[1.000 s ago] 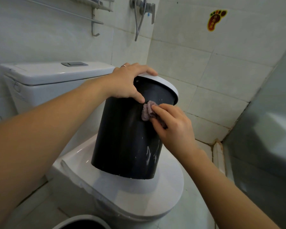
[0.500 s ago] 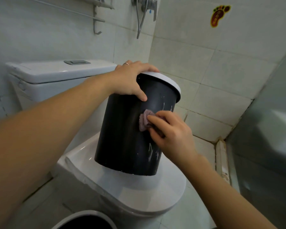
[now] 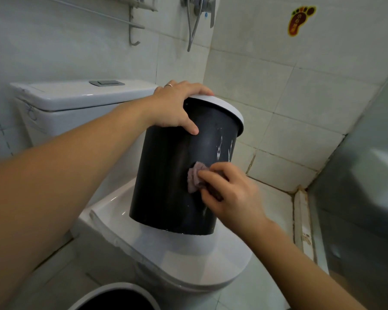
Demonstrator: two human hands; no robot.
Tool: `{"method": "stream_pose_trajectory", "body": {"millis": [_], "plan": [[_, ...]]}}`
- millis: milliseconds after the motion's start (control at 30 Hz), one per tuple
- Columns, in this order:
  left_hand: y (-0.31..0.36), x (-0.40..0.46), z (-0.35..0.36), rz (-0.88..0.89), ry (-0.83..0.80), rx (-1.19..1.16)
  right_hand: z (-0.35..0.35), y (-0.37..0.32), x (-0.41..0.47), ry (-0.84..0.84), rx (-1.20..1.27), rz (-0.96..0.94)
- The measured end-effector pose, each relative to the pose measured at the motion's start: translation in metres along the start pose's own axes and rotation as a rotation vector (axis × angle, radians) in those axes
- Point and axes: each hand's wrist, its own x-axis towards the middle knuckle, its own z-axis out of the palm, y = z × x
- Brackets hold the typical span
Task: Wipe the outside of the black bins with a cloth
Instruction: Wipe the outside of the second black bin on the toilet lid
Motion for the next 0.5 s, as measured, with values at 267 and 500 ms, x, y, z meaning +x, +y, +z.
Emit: {"method": "stream_pose_trajectory", "body": {"millis": [267,500], "plan": [[0.000,-0.003,-0.003,-0.024,-0.020,-0.059,0.003,-0.013,-0.048,-0.143,0.070,-0.175],[0.003,-0.003,-0.001,-0.009,-0.003,-0.028,0.002,-0.001,-0.026,-0.001,0.037,0.005]]}}
